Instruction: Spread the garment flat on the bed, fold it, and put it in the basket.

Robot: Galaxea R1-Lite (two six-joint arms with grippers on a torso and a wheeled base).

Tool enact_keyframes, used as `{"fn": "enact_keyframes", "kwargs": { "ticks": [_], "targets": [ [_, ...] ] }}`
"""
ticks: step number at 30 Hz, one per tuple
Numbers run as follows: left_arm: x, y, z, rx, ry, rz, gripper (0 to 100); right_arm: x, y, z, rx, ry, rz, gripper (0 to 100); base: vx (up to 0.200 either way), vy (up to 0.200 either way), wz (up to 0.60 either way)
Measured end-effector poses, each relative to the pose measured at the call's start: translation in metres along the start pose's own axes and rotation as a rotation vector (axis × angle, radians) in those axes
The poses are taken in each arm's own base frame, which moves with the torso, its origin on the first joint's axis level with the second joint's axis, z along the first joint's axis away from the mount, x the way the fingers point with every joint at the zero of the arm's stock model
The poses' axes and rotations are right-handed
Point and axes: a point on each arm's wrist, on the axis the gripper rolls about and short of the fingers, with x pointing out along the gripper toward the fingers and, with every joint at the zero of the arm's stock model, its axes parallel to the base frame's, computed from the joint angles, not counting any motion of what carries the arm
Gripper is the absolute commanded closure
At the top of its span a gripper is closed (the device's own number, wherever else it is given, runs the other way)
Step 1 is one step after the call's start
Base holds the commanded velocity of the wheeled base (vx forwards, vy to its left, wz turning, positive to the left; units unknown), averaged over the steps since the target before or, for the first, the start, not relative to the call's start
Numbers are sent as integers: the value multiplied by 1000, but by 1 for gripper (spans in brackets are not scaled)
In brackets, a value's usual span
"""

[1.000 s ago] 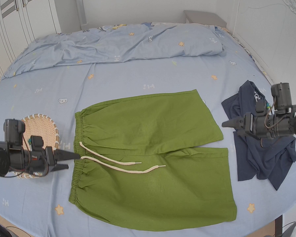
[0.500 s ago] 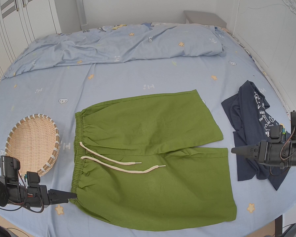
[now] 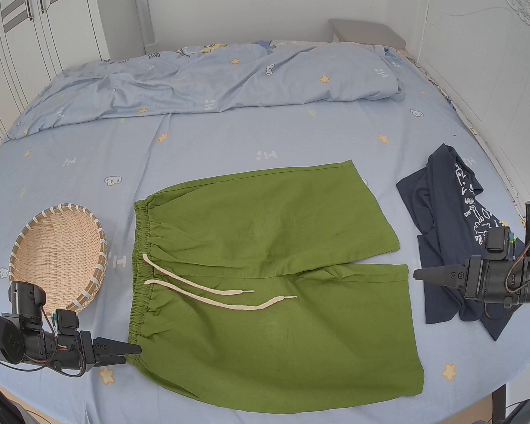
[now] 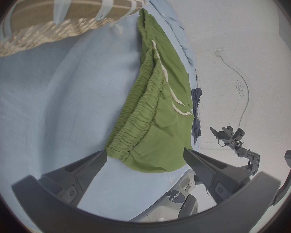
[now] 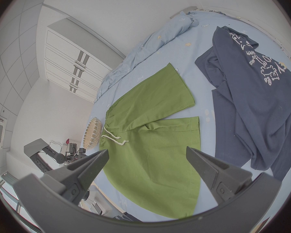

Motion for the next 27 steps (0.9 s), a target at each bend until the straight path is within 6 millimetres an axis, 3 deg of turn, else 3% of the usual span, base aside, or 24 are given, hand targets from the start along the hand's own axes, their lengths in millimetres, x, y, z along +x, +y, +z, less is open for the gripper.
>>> {"fn": "enact_keyframes", "kwargs": {
  "ticks": [27],
  "targets": [
    [17, 13, 7, -29, 50, -10, 0, 0, 0, -1, -1, 3, 1, 0, 0, 0, 0]
  ]
}}
